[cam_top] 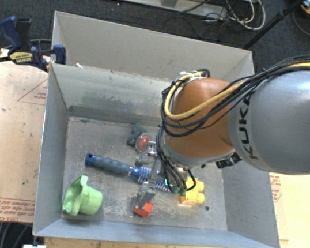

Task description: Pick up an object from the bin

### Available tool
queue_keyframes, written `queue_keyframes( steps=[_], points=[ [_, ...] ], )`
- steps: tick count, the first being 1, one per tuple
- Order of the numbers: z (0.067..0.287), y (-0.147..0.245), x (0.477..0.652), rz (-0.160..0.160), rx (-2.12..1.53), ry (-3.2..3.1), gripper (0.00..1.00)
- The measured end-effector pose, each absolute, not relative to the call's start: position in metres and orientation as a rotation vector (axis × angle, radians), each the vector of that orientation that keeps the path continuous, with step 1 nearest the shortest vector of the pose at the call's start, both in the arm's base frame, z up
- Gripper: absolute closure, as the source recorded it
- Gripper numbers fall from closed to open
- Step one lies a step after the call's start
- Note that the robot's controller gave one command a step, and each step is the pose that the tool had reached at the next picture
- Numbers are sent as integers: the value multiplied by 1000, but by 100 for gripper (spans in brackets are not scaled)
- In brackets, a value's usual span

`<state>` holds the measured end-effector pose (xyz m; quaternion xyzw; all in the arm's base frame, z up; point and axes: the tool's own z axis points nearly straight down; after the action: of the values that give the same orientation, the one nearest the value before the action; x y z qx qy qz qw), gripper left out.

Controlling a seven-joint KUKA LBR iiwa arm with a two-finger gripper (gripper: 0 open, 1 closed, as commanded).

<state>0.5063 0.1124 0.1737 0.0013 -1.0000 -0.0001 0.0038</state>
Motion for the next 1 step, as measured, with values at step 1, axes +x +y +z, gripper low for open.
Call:
queue_keyframes(
  steps=[1],
  points=[
    [71,63,556,-7,-38,-3150,0]
  ],
)
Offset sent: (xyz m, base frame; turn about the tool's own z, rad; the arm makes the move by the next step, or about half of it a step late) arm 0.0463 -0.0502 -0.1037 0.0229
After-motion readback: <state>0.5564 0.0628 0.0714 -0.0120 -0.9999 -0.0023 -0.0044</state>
